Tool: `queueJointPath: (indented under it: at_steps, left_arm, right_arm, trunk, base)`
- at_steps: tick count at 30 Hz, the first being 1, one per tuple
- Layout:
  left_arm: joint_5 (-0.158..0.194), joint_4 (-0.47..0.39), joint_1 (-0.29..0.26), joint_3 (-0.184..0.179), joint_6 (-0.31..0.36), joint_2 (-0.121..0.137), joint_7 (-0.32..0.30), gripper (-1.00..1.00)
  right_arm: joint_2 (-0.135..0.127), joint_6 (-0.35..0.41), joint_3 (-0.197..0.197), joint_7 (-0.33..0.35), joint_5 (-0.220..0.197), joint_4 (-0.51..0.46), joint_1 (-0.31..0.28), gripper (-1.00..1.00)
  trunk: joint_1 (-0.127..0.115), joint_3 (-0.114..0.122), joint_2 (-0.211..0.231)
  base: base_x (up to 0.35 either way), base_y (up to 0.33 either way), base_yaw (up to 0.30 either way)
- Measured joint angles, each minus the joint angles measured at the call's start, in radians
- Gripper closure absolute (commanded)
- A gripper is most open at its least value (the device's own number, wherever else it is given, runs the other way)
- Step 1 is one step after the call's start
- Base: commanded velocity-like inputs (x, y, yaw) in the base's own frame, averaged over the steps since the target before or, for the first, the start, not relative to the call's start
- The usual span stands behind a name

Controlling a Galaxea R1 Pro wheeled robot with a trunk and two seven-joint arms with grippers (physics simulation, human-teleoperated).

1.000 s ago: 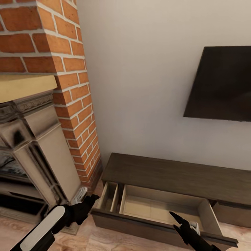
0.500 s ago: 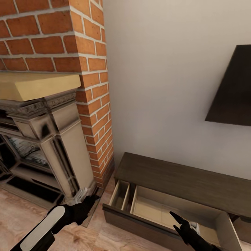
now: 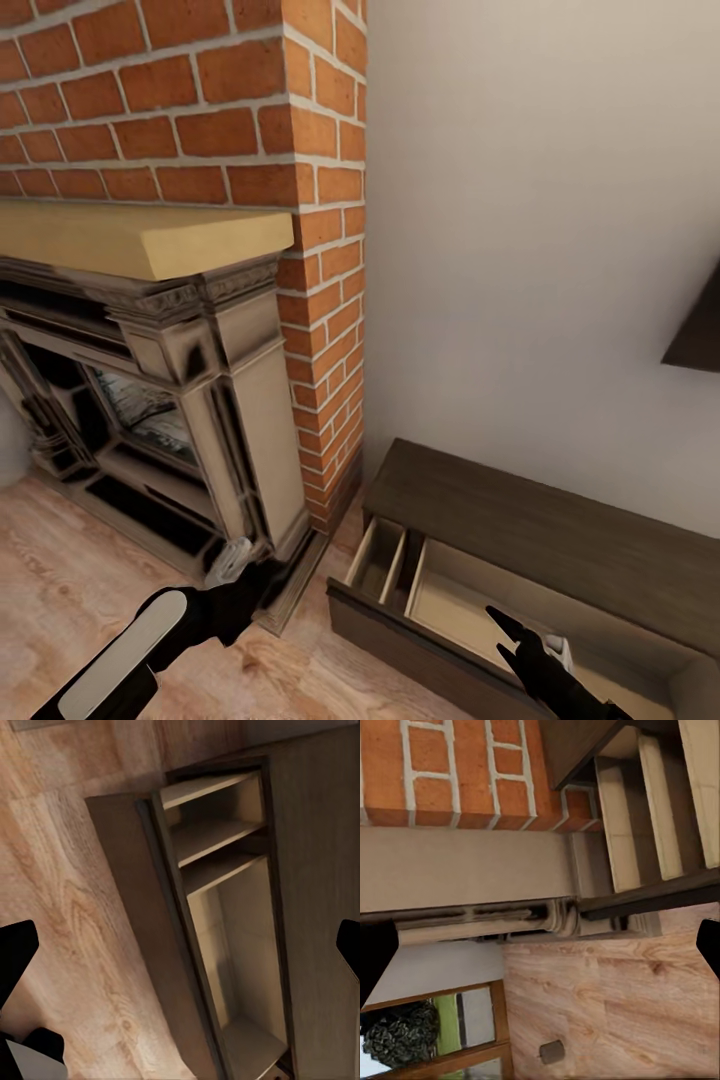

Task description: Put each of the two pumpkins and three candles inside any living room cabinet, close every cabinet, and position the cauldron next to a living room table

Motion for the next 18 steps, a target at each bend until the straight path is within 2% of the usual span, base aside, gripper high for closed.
queueJointPath:
  at_steps: [18]
  left_arm:
    - [0.000, 0.000, 0.000, -0.001, -0.001, -0.001, 0.000, -1.00]
  right_arm:
    - [0.000, -0.001, 0.000, -0.001, 0.000, 0.000, 0.000, -1.00]
  trunk:
    - [0.000, 0.000, 0.000]
  base:
    - [0.000, 0.000, 0.282]
